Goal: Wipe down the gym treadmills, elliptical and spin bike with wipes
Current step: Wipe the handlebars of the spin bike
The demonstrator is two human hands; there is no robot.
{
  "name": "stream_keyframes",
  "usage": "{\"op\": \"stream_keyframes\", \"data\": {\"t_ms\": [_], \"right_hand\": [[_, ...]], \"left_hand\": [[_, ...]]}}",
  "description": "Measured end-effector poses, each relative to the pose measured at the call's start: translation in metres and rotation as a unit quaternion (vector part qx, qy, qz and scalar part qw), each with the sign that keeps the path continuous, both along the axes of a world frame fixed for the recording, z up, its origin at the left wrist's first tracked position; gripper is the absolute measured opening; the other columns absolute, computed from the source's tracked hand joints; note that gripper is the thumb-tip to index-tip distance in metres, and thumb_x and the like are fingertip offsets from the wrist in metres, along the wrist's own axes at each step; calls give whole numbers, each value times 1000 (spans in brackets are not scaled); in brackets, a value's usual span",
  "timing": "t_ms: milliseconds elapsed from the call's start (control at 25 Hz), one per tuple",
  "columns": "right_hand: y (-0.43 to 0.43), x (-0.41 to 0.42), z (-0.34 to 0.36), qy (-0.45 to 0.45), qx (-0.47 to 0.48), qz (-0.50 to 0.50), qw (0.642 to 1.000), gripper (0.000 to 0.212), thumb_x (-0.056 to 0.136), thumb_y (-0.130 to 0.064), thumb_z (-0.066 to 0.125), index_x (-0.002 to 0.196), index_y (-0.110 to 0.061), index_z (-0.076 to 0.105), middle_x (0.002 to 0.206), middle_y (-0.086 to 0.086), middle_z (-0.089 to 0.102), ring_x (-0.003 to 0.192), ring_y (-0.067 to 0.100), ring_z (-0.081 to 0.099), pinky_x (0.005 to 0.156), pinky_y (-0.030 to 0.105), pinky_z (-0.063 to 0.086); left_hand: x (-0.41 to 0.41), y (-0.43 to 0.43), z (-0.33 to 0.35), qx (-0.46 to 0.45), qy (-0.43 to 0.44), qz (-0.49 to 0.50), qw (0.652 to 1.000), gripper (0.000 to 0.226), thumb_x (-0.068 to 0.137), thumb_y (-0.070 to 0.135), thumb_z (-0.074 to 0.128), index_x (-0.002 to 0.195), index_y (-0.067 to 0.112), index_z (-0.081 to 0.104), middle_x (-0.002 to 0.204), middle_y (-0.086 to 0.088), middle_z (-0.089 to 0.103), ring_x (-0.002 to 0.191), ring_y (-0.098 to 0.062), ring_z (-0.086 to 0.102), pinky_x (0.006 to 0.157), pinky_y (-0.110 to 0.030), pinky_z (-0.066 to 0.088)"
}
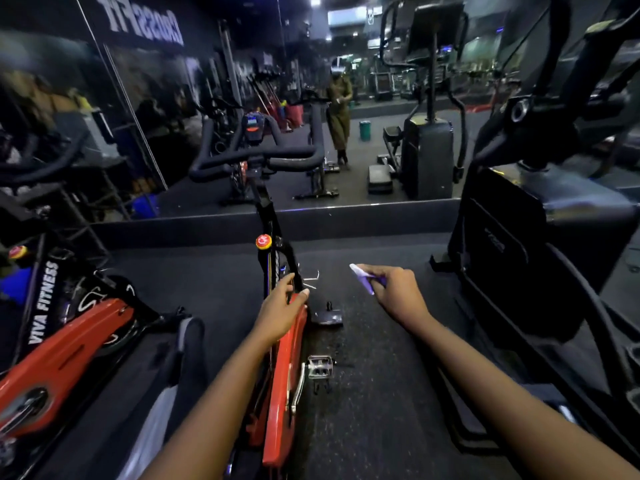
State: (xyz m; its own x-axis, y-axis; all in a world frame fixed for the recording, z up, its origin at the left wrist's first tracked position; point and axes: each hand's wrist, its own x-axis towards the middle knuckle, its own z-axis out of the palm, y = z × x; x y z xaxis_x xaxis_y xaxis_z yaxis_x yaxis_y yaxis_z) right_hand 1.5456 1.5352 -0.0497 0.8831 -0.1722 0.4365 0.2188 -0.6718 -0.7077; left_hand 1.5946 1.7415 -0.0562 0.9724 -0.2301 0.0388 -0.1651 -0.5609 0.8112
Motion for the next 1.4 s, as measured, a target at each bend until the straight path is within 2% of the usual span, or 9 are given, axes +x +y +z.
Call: {"op": "stream_keyframes", "data": {"t_ms": [240, 400, 560, 680, 840, 960, 1080, 1160, 1400], "right_hand": [[-62, 130, 24, -30, -28, 20, 999, 27, 87, -5, 57, 107, -18, 71, 108, 1, 67, 107, 6, 56, 79, 5, 36], [-97, 243, 60, -30, -34, 51, 998, 32, 90, -12, 58, 70, -35, 65, 55, -30, 58, 91, -16, 44, 69, 6, 30], [-124, 328, 78, -63, -18, 31, 997, 35, 82, 3, 55, 105, -18, 71, 95, 11, 70, 94, 2, 58, 67, 3, 36], [-137, 399, 87, -81, -14, 40, 996, 24, 85, -2, 56, 100, -11, 72, 98, 17, 66, 103, 20, 60, 65, -2, 32], [-148, 489, 108, -113, -17, 44, 992, 26, 83, 3, 56, 99, -7, 73, 98, 15, 69, 100, 18, 62, 66, -4, 32], [-150, 549, 115, -135, -66, 122, 981, 26, 82, 0, 57, 101, -8, 72, 103, 11, 69, 102, 19, 64, 77, 1, 38], [-124, 581, 113, -151, -88, 277, 945, 34, 79, -23, 53, 106, -14, 71, 107, -5, 68, 102, 2, 60, 88, 10, 43], [-99, 589, 110, -162, -81, 344, 921, 33, 78, -16, 53, 106, -12, 71, 107, -3, 69, 104, -2, 57, 90, 11, 43], [-46, 603, 106, -167, -90, 474, 860, 32, 78, 1, 59, 105, -10, 71, 106, -5, 68, 101, -6, 58, 87, 10, 45]], "left_hand": [[123, -55, 1, -68, -23, 59, 996, 56, 95, 31, 52, 146, 21, 31, 144, -8, 43, 130, -22, 44, 104, -33, 34], [223, -91, 24, -81, -86, 94, 989, 57, 94, 26, 55, 145, 18, 31, 146, -10, 40, 134, -20, 38, 105, -26, 28], [310, -115, 63, -8, -212, 78, 974, 60, 94, 28, 54, 147, 15, 28, 149, -6, 33, 138, -18, 29, 108, -22, 20], [385, -129, 88, 50, -259, 88, 961, 62, 94, 34, 54, 147, 17, 26, 150, -5, 30, 140, -18, 23, 114, -29, 19], [473, -155, 108, 213, -285, 73, 932, 65, 93, 45, 49, 148, 21, 23, 153, -5, 26, 143, -21, 17, 117, -42, 12], [509, -144, 118, 185, -302, 80, 932, 62, 92, 48, 50, 145, 22, 33, 148, -1, 36, 142, -18, 23, 117, -43, 9], [503, -106, 106, 116, -320, 143, 929, 71, 82, 62, 38, 139, 21, 42, 140, 0, 45, 138, -18, 31, 117, -46, 17], [479, -87, 83, 79, -317, 186, 927, 66, 81, 59, 38, 137, 25, 42, 138, 2, 47, 137, -16, 32, 115, -47, 22], [438, -92, 35, -38, -207, 283, 936, 73, 68, 70, 47, 133, 52, 17, 144, 22, 27, 135, 5, 26, 104, -2, 16]]}}
